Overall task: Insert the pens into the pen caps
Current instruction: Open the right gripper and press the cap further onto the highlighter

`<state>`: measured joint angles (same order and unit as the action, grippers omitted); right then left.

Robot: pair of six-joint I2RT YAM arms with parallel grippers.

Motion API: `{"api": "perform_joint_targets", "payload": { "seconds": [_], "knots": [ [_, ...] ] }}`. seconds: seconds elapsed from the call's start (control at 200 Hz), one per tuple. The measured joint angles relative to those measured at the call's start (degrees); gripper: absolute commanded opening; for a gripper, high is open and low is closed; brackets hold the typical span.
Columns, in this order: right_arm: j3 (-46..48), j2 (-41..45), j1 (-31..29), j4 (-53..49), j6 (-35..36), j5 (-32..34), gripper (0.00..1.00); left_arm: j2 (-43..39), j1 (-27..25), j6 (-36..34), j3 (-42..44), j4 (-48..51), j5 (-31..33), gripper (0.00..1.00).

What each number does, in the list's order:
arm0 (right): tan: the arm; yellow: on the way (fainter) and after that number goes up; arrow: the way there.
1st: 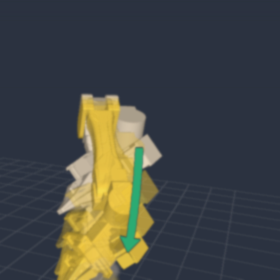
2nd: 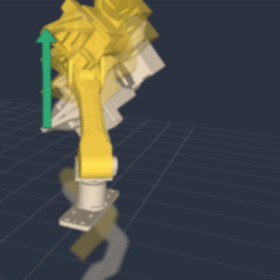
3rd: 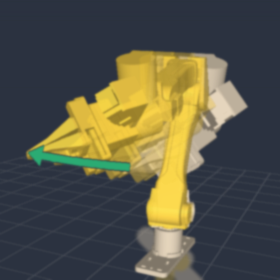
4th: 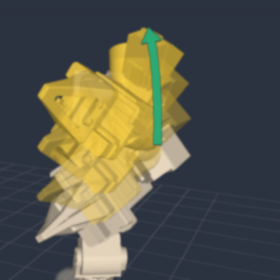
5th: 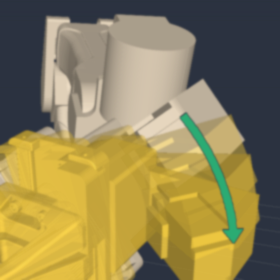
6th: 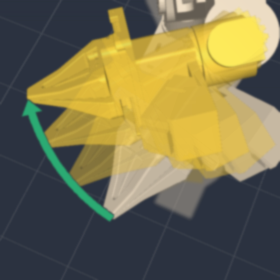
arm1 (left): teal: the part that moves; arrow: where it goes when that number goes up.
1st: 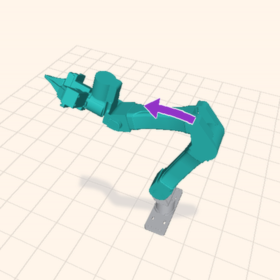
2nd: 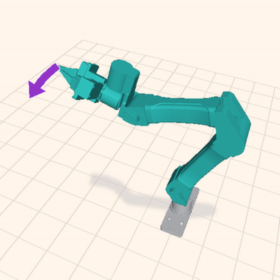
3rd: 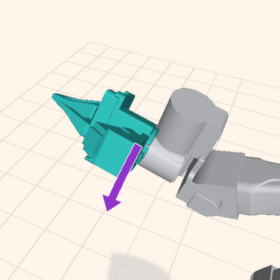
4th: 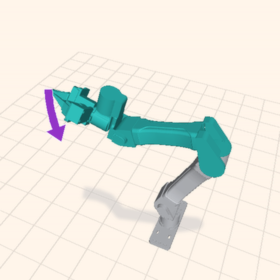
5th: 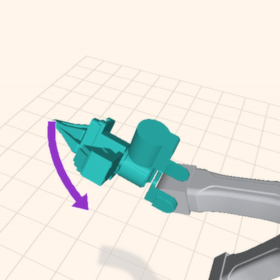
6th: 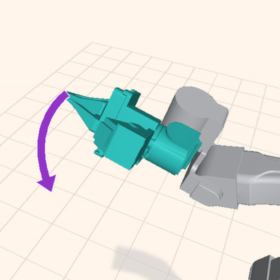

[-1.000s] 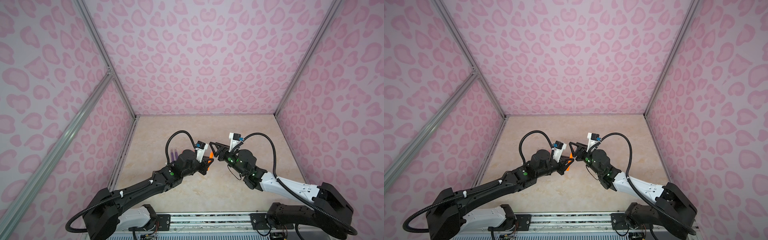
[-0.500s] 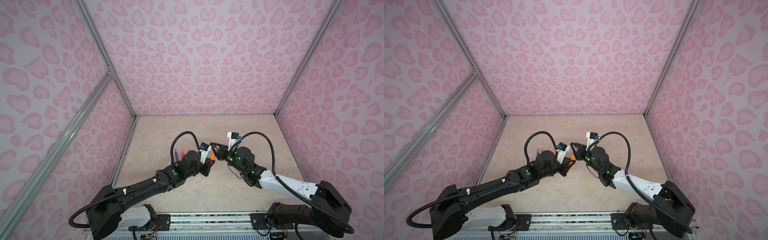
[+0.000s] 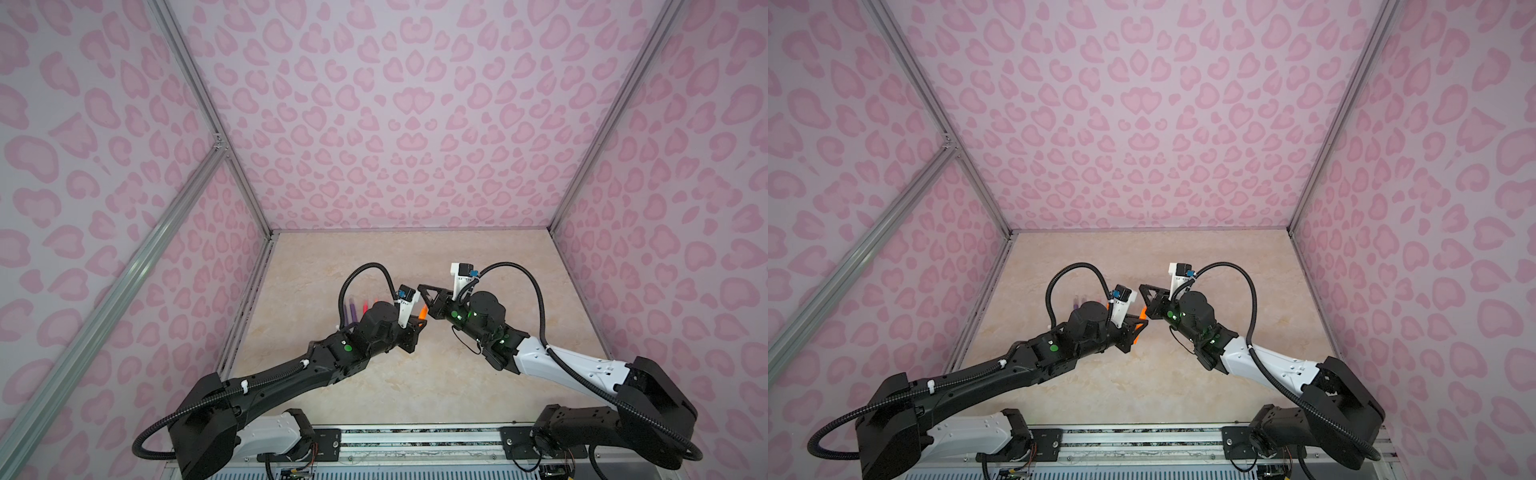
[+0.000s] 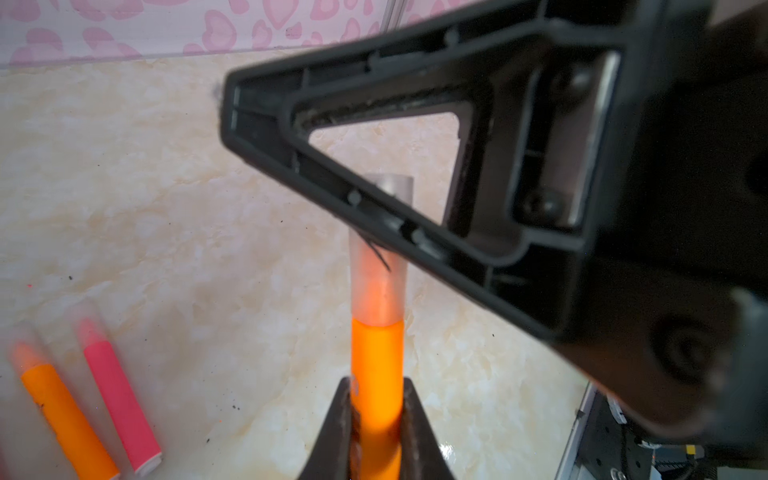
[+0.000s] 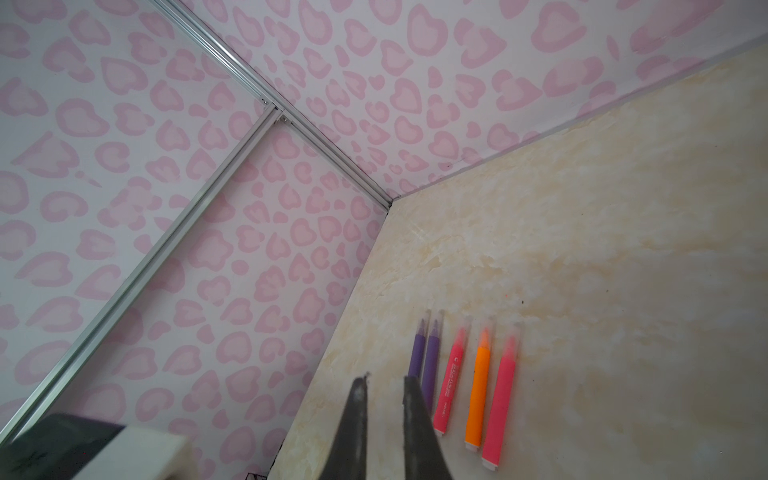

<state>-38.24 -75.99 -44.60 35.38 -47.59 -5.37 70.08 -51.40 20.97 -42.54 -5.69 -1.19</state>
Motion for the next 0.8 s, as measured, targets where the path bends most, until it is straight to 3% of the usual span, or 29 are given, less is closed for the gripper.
{"api": "perform_joint_targets", "payload": {
  "seconds": [0.8],
  "knots": [
    [-1.16,-9.64,-11.56,12.41,-3.04,11.43,0.0,-13.03,8.0,-0.31,6.58,8.98,-7.3,0.04]
  ]
}}
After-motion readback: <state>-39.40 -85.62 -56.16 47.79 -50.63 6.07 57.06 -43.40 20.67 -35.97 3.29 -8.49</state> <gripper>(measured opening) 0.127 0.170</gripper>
